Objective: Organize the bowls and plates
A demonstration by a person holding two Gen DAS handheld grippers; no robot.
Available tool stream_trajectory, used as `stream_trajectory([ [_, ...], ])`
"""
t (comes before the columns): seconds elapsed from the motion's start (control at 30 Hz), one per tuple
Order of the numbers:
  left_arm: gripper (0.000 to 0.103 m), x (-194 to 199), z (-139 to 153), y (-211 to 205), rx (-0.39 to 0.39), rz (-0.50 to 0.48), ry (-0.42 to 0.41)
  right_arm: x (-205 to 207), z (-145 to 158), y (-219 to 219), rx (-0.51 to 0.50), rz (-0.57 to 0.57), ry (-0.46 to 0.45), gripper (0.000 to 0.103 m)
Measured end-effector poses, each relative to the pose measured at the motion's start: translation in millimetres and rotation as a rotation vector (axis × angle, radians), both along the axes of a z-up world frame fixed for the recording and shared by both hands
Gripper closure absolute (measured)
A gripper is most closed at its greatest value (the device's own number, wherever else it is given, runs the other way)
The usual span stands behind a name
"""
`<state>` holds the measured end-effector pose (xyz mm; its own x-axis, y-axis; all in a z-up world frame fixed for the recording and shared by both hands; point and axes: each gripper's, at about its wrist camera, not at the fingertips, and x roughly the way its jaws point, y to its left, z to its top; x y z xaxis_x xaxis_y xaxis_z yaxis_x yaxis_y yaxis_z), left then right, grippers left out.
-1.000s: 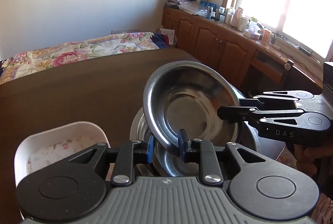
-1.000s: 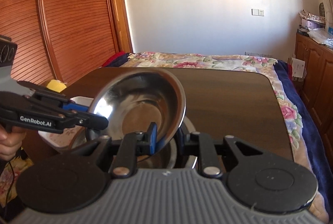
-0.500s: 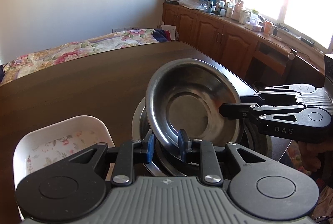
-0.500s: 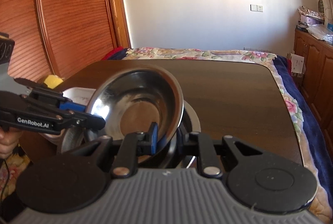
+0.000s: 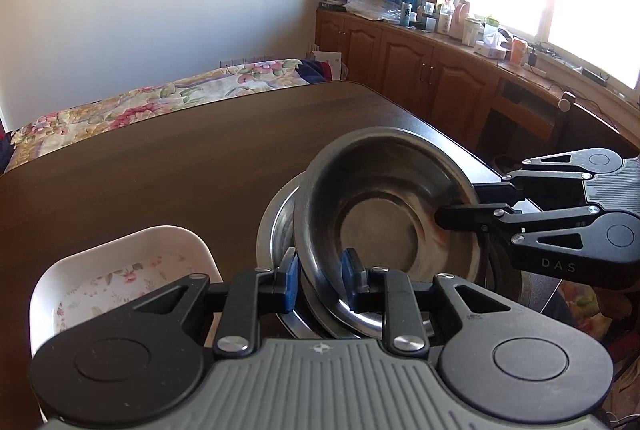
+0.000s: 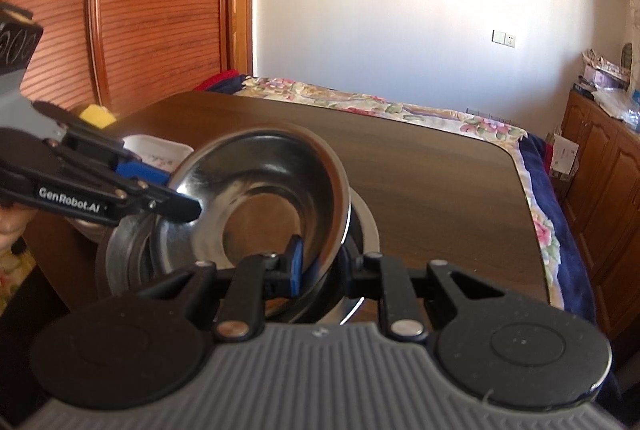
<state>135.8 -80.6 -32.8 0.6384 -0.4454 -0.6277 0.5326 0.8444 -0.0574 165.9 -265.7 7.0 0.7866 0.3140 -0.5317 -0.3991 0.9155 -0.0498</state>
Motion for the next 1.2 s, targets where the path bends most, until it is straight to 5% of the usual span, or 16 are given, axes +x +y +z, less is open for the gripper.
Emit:
stream_trajectory([
  [0.63,0.074,-19,2,8,-0.058,0.050,-0.062,-3,0,-3,0.022,-0.033,-0.056,0.082],
  [1.07,0.029,-35,3,8,-0.096,0.119,-0.163,-16,-1,-18,0.136,-0.110,-0.144,0.081],
  [1.2,0.017,-36,1,9,-0.110,0.156,-0.185,-17,-6,-20,0.154,-0.126,-0.146,0.074],
])
